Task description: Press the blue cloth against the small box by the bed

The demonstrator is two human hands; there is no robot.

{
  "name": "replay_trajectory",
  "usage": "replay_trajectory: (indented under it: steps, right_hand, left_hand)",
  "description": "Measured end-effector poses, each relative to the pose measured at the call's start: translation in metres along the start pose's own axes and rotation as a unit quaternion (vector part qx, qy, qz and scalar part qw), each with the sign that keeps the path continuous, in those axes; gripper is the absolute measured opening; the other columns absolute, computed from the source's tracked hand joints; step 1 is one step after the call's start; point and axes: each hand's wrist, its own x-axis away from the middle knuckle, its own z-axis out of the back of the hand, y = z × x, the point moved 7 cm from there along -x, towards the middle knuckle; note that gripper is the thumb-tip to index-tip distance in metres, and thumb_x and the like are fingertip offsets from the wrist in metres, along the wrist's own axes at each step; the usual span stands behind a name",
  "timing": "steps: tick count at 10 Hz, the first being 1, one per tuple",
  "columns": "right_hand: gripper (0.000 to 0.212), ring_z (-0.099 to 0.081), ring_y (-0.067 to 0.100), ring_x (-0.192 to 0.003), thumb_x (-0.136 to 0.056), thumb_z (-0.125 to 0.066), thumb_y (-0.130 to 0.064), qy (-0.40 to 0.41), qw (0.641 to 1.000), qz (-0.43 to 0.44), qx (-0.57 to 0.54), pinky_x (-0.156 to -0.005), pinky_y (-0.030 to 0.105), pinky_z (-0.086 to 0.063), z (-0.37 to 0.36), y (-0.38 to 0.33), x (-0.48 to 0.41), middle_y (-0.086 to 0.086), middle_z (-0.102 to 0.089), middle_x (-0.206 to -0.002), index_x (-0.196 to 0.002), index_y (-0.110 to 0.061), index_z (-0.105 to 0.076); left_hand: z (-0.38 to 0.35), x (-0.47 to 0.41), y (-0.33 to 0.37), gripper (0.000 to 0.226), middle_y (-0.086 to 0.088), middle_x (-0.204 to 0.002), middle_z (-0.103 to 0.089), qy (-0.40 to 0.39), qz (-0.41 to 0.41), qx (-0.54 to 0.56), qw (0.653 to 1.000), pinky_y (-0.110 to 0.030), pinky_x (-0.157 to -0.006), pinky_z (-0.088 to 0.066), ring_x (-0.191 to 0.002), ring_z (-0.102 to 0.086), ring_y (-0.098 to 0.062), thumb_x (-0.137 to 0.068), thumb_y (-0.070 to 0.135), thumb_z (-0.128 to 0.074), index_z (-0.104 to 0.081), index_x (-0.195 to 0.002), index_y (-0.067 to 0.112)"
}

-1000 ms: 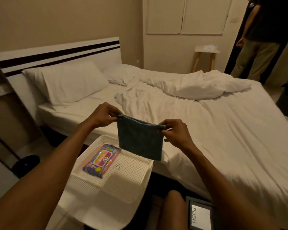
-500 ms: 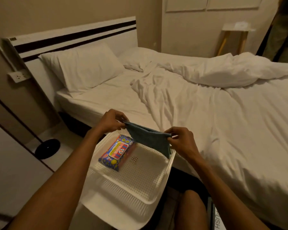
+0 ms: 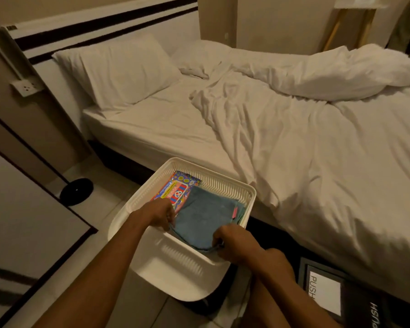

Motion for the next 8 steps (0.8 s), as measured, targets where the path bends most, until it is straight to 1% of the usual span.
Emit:
replay_trajectory:
  steps: [1, 2, 3, 4, 5, 6, 7, 8]
  right_hand:
    - [0.026, -0.069, 0.029, -0.102, -0.080, -0.068, -0.022, -0.022, 1.000, 0.000, 0.002, -0.083, 0.034, -0.055, -0.009, -0.003, 0.000, 0.005, -0.075, -0.108, -0.105, -0.019, -0.076]
    - [0.027, -0.069, 0.031, -0.102, -0.082, -0.064, -0.023, -0.036, 0.999, -0.003, 0.010, -0.084, 0.036, -0.057, -0.012, 0.001, -0.002, 0.007, -0.075, -0.108, -0.105, -0.018, -0.076]
    - [0.029, -0.069, 0.035, -0.100, -0.084, -0.058, -0.018, -0.048, 0.998, -0.005, 0.030, -0.083, 0.037, -0.056, -0.016, 0.000, -0.002, 0.010, -0.074, -0.108, -0.106, -0.017, -0.076]
    - [0.027, -0.068, 0.038, -0.097, -0.086, -0.056, -0.015, -0.057, 0.996, -0.008, 0.067, -0.081, 0.037, -0.054, -0.022, -0.007, 0.001, 0.015, -0.072, -0.106, -0.104, -0.012, -0.075]
    - [0.024, -0.067, 0.038, -0.097, -0.086, -0.056, -0.010, -0.052, 0.995, -0.014, 0.080, -0.082, 0.037, -0.052, -0.025, -0.011, 0.002, 0.017, -0.070, -0.106, -0.102, -0.006, -0.074]
    - [0.026, -0.067, 0.038, -0.099, -0.088, -0.054, -0.012, -0.057, 0.995, -0.012, 0.085, -0.086, 0.035, -0.050, -0.023, -0.016, 0.008, 0.016, -0.072, -0.107, -0.105, -0.009, -0.073]
    - [0.025, -0.067, 0.037, -0.102, -0.088, -0.056, -0.017, -0.015, 0.997, 0.001, 0.077, -0.090, 0.035, -0.050, -0.012, -0.014, 0.019, 0.014, -0.072, -0.109, -0.104, -0.012, -0.074]
    - [0.034, -0.061, 0.029, -0.120, -0.093, -0.056, -0.024, 0.073, 0.997, -0.013, -0.001, -0.104, 0.035, -0.046, 0.007, -0.001, 0.039, 0.010, -0.067, -0.128, -0.122, -0.013, -0.070]
  left_hand:
    - [-0.006, -0.002, -0.008, 0.027, 0.004, -0.092, -0.076, -0.022, 0.028, -0.004, 0.999, -0.032, -0.079, -0.055, -0.087, -0.070, -0.016, -0.068, 0.013, -0.077, -0.081, -0.090, 0.028]
    - [-0.011, -0.003, -0.006, 0.025, 0.004, -0.104, -0.074, -0.032, 0.048, -0.026, 0.998, -0.031, -0.086, -0.054, -0.095, -0.067, -0.016, -0.077, 0.020, -0.070, -0.079, -0.099, 0.027]
    - [-0.016, -0.003, -0.003, 0.030, -0.002, -0.107, -0.071, -0.014, 0.073, -0.036, 0.997, -0.033, -0.087, -0.053, -0.092, -0.062, -0.020, -0.082, 0.030, -0.068, -0.075, -0.106, 0.015]
    - [-0.020, -0.001, -0.001, 0.032, -0.007, -0.113, -0.069, 0.001, 0.085, -0.045, 0.995, -0.032, -0.083, -0.052, -0.103, -0.064, -0.027, -0.084, 0.030, -0.065, -0.071, -0.108, 0.010]
    - [-0.019, 0.005, 0.003, 0.029, -0.014, -0.116, -0.067, 0.036, 0.089, -0.070, 0.993, -0.030, -0.075, -0.046, -0.105, -0.064, -0.031, -0.086, 0.024, -0.059, -0.064, -0.108, 0.005]
    - [-0.016, 0.016, 0.011, 0.037, -0.014, -0.127, -0.062, 0.054, 0.106, -0.098, 0.988, -0.033, -0.089, -0.048, -0.117, -0.060, -0.030, -0.090, 0.023, -0.056, -0.058, -0.123, 0.005]
    - [-0.009, 0.024, 0.024, 0.043, -0.010, -0.135, -0.058, 0.081, 0.124, -0.139, 0.979, -0.036, -0.100, -0.046, -0.125, -0.057, -0.028, -0.092, 0.027, -0.058, -0.053, -0.132, 0.011]
    - [0.000, 0.030, 0.049, 0.042, -0.009, -0.137, -0.057, 0.133, 0.111, -0.148, 0.974, -0.041, -0.101, -0.045, -0.127, -0.056, -0.027, -0.098, 0.033, -0.052, -0.050, -0.135, 0.014]
